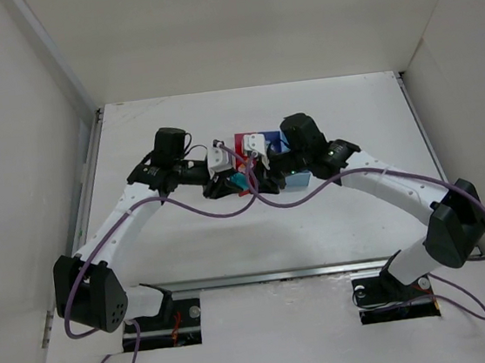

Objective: Sort the legos into containers by color

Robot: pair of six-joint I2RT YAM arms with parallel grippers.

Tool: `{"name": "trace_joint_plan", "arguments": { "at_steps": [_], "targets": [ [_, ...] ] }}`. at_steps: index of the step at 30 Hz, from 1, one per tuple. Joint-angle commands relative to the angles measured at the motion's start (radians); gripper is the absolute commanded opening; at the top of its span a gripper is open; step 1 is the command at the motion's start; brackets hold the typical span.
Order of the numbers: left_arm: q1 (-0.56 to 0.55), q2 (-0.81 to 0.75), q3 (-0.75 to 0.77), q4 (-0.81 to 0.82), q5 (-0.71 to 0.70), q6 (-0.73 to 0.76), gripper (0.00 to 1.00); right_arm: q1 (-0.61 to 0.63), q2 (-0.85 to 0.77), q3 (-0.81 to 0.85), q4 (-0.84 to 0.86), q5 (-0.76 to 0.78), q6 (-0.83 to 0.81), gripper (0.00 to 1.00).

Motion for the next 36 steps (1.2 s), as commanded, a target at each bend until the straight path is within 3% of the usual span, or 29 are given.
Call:
{"name": "trace_joint_plan", "arguments": {
  "at_steps": [1,5,10,15,19,25,31,32,34,35,36],
  "targets": [
    [0.003,-0.038,0.041,0.031,0.041,-0.035,0.0,0.006,0.004,0.046,0.021,0.028,0.024,0.01],
    [0.035,-0.049,0.032,0.148,0.007,-0.177,0.0,0.006,0.07,0.027,-0.029,0.147,0.038,0.0],
    [0.095,-0.084,-0.015,0.444,-0.091,-0.414,0.0,-0.015,0.144,-0.027,-0.016,0.185,0.11,0.0],
    [0.095,-0.103,-0.025,0.407,-0.126,-0.356,0.0,-0.015,0.103,-0.05,0.14,0.194,0.208,0.0],
    [0.095,-0.112,-0.043,0.36,-0.126,-0.323,0.0,-0.025,0.081,-0.009,0.17,0.226,0.264,0.0],
    [0.095,-0.132,-0.094,0.424,-0.243,-0.391,0.0,-0.074,0.177,0.077,0.179,0.483,0.426,0.0],
    [0.095,-0.132,-0.118,0.473,-0.372,-0.423,0.0,-0.084,0.308,0.217,0.147,0.594,0.543,0.0],
    [0.095,-0.132,-0.128,0.473,-0.382,-0.423,0.0,-0.084,0.323,0.233,0.136,0.626,0.552,0.04],
    [0.095,-0.132,-0.128,0.473,-0.382,-0.423,0.0,-0.084,0.369,0.296,0.104,0.64,0.563,0.24],
    [0.095,-0.132,-0.128,0.473,-0.382,-0.423,0.0,-0.084,0.386,0.321,0.089,0.64,0.563,0.34],
    [0.095,-0.132,-0.128,0.482,-0.382,-0.423,0.0,-0.084,0.4,0.345,0.054,0.64,0.563,0.5]
  ]
}}
